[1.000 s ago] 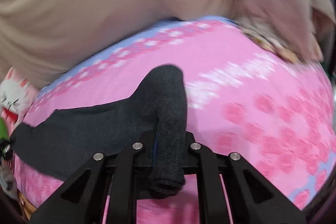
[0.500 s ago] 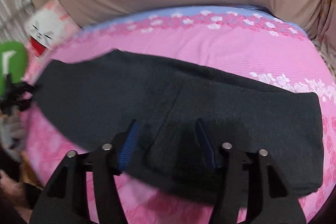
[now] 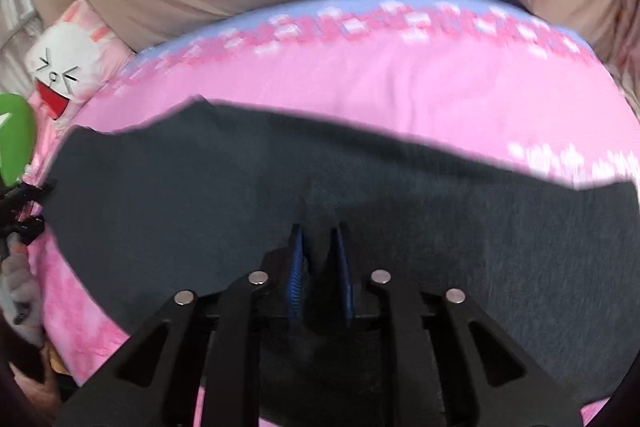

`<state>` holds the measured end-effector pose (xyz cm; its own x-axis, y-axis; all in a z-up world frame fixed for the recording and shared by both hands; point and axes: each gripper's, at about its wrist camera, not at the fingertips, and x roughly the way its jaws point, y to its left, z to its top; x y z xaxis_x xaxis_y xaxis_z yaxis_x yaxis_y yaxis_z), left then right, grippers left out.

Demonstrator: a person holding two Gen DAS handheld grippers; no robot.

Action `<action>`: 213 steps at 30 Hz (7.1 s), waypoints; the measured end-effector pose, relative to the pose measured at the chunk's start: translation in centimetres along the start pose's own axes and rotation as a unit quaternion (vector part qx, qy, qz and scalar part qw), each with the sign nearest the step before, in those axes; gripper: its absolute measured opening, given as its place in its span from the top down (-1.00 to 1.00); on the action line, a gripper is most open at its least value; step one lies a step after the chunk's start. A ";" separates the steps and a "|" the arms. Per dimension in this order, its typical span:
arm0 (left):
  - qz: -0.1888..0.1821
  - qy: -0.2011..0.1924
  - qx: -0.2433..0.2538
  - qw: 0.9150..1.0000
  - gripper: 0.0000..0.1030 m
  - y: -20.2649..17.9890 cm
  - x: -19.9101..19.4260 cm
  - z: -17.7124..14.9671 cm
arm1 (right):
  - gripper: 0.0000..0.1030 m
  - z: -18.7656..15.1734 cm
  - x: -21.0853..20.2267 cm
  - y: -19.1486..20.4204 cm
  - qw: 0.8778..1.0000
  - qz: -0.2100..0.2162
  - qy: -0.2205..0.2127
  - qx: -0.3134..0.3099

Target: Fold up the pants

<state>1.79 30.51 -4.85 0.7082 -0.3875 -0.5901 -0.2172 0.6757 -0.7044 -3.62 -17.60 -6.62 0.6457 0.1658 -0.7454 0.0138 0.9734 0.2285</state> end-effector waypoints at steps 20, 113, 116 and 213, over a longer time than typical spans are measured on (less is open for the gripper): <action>0.002 -0.001 0.003 1.000 0.26 -0.2 0.2 0.2 | 0.58 0.2 2.6 5.4 0.998 0.043 0.021 -0.042; 0.023 -0.018 0.022 0.999 0.40 0.4 0.8 0.1 | -0.03 -1.3 -2.0 1.1 0.998 0.048 -0.005 -0.039; 0.022 -0.016 0.023 0.999 0.38 0.4 0.9 0.0 | -0.01 -1.5 -1.6 1.4 0.998 0.016 -0.001 -0.065; -0.002 0.049 0.350 0.935 -0.54 -25.1 3.3 -15.7 | -0.87 -3.3 -8.2 -12.7 0.970 0.101 -0.118 0.188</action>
<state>-0.96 2.44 4.64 0.6354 -0.4233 -0.6458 0.3027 0.9060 -0.2961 -11.59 -30.78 -5.49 0.8208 0.2629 -0.5072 0.1173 0.7913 0.6001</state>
